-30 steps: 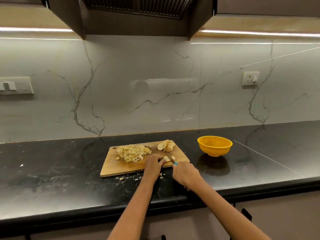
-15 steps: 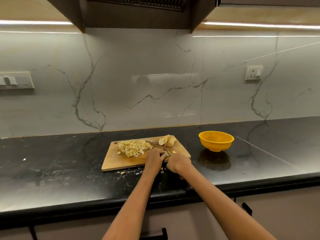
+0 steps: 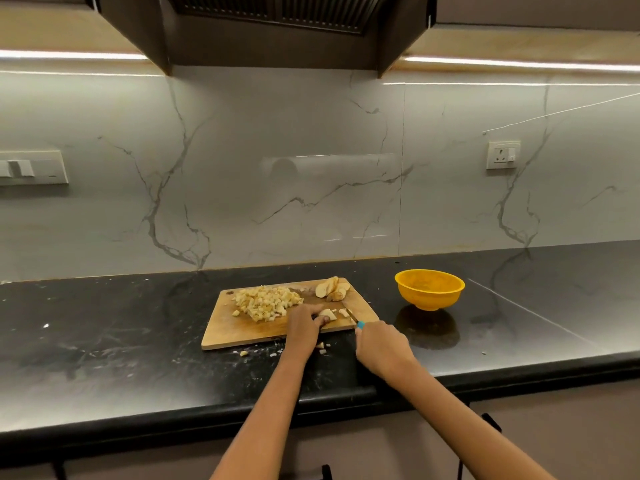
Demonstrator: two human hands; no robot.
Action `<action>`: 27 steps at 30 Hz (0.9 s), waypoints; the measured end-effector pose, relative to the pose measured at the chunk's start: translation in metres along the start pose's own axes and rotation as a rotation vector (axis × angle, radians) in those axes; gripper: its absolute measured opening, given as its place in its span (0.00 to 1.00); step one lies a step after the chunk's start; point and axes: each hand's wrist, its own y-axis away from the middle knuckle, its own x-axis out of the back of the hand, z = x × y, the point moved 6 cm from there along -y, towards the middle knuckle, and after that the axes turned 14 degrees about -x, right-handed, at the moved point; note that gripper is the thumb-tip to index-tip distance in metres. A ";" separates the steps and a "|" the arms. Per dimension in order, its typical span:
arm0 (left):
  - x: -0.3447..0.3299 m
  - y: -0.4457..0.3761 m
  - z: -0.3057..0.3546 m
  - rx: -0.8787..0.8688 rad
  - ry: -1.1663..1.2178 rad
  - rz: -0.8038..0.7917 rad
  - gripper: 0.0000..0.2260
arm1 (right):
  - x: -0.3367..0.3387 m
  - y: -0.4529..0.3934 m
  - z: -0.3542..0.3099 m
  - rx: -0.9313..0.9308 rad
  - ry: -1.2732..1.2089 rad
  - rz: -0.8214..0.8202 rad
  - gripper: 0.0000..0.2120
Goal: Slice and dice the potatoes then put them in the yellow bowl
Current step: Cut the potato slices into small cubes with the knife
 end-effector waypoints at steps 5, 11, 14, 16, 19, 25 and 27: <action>0.002 0.001 0.000 0.013 0.008 0.024 0.11 | -0.006 -0.003 -0.019 0.034 -0.080 -0.129 0.19; 0.004 0.000 0.000 -0.014 0.011 0.032 0.10 | -0.010 -0.007 -0.023 0.024 -0.088 -0.165 0.19; 0.003 -0.001 0.001 -0.020 0.011 0.017 0.09 | -0.011 -0.007 -0.026 0.011 -0.071 -0.217 0.17; 0.004 -0.003 0.001 -0.019 0.015 0.003 0.09 | -0.015 -0.014 -0.033 0.009 -0.058 -0.286 0.15; 0.004 -0.003 0.002 -0.033 0.013 -0.001 0.08 | -0.021 -0.025 -0.042 -0.021 -0.058 -0.384 0.17; 0.005 0.000 0.002 -0.028 0.014 0.029 0.09 | -0.017 -0.005 -0.034 0.118 0.214 -0.144 0.15; 0.005 -0.001 0.001 -0.024 0.003 0.041 0.09 | -0.013 0.006 -0.030 0.199 0.363 0.011 0.13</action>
